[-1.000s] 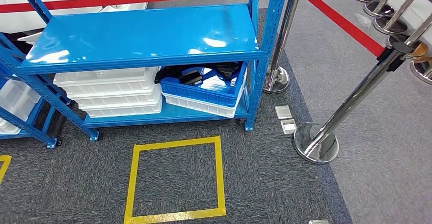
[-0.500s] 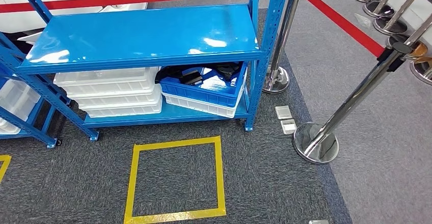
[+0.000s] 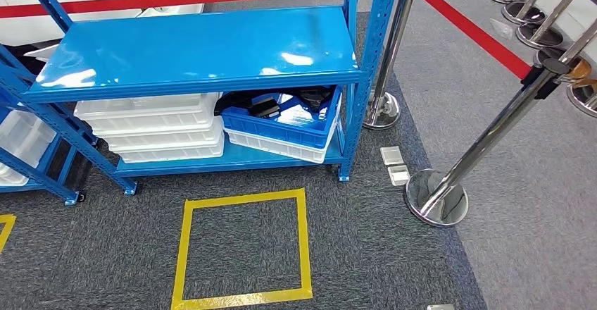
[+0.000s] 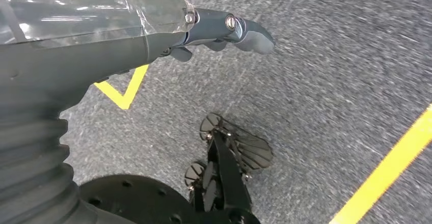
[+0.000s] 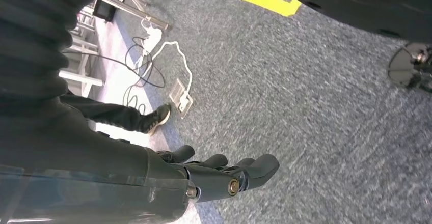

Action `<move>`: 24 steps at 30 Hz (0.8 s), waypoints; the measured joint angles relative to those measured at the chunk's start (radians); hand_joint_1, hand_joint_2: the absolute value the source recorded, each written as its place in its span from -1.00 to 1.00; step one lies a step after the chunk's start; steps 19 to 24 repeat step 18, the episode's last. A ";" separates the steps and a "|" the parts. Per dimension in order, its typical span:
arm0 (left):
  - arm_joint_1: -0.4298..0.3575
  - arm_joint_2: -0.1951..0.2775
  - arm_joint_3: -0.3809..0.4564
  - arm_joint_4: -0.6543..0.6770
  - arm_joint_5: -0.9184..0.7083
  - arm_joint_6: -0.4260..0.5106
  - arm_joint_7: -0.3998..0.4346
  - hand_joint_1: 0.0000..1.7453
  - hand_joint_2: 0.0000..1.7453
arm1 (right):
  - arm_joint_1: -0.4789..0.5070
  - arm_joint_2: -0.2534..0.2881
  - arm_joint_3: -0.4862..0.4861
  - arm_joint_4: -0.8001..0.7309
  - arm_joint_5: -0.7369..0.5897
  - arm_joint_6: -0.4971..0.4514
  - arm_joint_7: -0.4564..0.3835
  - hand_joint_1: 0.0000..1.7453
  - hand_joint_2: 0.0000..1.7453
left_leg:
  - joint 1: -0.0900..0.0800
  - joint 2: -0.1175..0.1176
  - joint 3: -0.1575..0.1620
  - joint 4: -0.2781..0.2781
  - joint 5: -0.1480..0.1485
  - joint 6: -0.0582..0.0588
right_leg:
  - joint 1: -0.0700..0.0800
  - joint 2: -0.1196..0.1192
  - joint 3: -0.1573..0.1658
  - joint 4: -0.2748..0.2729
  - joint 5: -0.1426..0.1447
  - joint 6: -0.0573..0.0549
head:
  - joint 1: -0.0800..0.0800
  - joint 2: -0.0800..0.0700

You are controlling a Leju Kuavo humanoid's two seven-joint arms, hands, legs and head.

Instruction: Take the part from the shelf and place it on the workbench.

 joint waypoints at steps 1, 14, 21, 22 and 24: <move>0.007 0.003 -0.027 -0.007 0.025 -0.007 0.008 -1.00 -1.00 | 0.004 0.000 -0.011 0.000 0.008 0.005 -0.002 -1.00 -1.00 | 0.000 0.000 0.000 0.000 0.000 0.000 | 0.000 0.000 0.000 0.000 0.000 0.000 | 0.000 0.000; 0.075 0.031 -0.338 -0.086 0.340 -0.093 0.113 -1.00 -1.00 | 0.056 0.000 -0.138 -0.009 0.101 0.073 -0.027 -1.00 -1.00 | 0.000 0.000 0.001 0.000 -0.001 -0.001 | 0.000 0.000 0.001 0.000 0.000 0.000 | 0.000 0.000; 0.094 0.038 -0.417 -0.106 0.425 -0.116 0.141 -1.00 -1.00 | 0.059 0.000 -0.176 -0.012 0.125 0.091 -0.035 -1.00 -1.00 | 0.000 0.000 0.003 0.000 -0.001 -0.001 | 0.000 0.000 0.003 0.000 -0.001 0.001 | 0.000 0.000; 0.094 0.038 -0.417 -0.106 0.425 -0.116 0.141 -1.00 -1.00 | 0.059 0.000 -0.176 -0.012 0.125 0.091 -0.035 -1.00 -1.00 | 0.000 0.000 0.003 0.000 -0.001 -0.001 | 0.000 0.000 0.003 0.000 -0.001 0.001 | 0.000 0.000; 0.094 0.038 -0.417 -0.106 0.425 -0.116 0.141 -1.00 -1.00 | 0.059 0.000 -0.176 -0.012 0.125 0.091 -0.035 -1.00 -1.00 | 0.000 0.000 0.003 0.000 -0.001 -0.001 | 0.000 0.000 0.003 0.000 -0.001 0.001 | 0.000 0.000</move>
